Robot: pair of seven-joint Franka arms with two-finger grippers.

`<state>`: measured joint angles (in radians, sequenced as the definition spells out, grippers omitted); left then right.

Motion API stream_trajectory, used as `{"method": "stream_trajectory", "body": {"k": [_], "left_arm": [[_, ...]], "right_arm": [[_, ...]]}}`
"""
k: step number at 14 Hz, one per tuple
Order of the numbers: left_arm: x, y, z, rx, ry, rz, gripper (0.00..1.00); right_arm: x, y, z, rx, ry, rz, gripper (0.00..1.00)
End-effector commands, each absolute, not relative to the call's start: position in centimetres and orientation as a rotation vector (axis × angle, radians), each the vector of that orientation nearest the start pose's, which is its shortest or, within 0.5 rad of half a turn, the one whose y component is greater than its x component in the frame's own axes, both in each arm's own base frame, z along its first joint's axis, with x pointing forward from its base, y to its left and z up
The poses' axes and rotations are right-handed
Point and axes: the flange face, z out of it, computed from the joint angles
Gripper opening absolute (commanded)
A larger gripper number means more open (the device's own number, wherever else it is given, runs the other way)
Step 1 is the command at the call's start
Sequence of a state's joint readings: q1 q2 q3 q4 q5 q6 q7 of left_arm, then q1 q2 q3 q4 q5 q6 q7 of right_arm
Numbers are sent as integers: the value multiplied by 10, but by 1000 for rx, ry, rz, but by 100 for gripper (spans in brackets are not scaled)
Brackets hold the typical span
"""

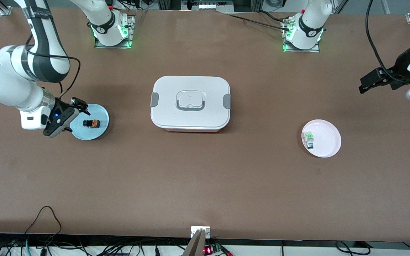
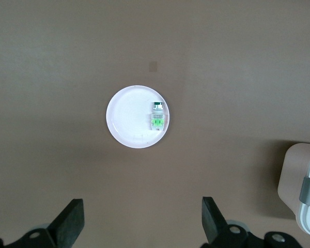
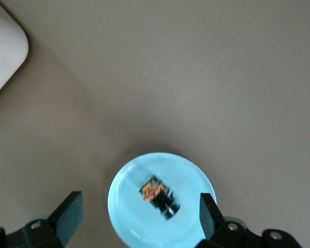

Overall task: Transfer orange switch to right arm and place
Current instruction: 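Open the right gripper and lift it away from the dish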

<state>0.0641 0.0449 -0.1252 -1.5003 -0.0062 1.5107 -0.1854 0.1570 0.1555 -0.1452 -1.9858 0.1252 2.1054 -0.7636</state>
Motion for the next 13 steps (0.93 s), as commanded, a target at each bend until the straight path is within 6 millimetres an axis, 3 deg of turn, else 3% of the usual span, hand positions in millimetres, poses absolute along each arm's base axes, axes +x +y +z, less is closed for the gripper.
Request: {"method": "stream_trajectory", "body": {"k": [1,3,6,10,13], "left_arm": [[561,-39,629,-3132,-157,35,100],[562,-29,631,-3151,-15,30,100],[563,-24,645,-3146,-27,-15,100],[568,-20,638,-3147,-25,2,100],[570,-24,634,-3157,-17,10,100]], "right_arm": [[589,24,443,-2980,-822,98,100],[581,39,478,-3047,-646,85,100],[573,51,513,-3077,-509,81,100],[565,37,571,-3111,-176,167,100],[557,41,606,-3120,-34,191,100]]}}
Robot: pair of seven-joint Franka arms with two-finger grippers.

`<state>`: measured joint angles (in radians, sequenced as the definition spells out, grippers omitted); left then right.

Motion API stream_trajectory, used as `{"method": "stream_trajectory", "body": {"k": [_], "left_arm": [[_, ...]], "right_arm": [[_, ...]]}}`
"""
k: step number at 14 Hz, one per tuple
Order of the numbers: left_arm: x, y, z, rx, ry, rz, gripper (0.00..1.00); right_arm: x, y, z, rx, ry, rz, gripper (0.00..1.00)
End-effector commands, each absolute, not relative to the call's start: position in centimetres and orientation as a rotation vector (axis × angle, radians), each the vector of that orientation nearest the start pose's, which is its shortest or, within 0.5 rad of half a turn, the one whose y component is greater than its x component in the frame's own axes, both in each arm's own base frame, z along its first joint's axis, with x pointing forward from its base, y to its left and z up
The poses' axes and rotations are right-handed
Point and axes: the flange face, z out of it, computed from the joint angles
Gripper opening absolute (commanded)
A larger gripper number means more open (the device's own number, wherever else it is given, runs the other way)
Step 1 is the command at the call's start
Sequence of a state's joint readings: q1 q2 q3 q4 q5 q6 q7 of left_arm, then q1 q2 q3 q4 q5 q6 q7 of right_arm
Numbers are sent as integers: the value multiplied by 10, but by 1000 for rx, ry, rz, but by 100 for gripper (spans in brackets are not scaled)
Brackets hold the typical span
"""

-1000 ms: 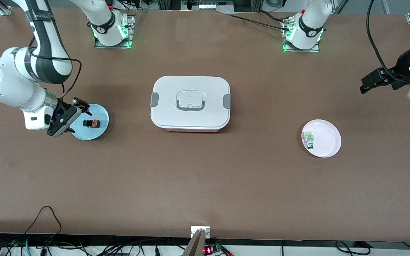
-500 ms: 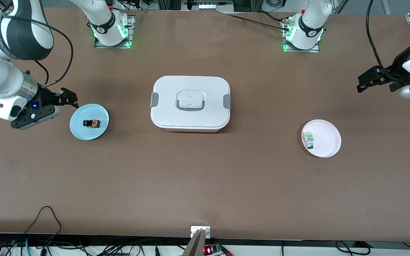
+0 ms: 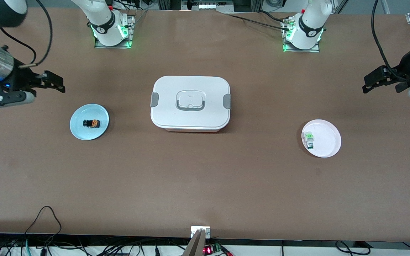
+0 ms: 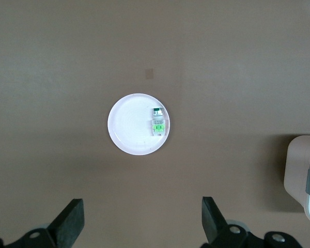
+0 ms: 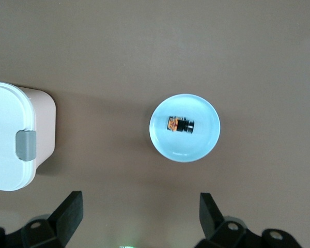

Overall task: Transfer orange switch to right arm and place
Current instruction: 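Open the right gripper and lift it away from the dish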

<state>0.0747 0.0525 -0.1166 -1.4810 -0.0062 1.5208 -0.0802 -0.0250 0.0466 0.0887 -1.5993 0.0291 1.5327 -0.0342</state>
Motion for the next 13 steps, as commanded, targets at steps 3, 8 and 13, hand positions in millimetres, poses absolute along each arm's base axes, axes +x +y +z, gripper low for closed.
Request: {"method": "stream_trajectory", "body": {"k": [3,8,13], "left_arm": [[570,-23,636,-3157,-21,8,100],[568,-28,637,-3157,-9,8,100],[568,-28,637,-3157,-9,10,100]], "right_arm": [[558,43,629,-3119,117,111,100],[569,40,647,-3122,112,21,100],[578,32,649,-3175,67,-101,100]]}}
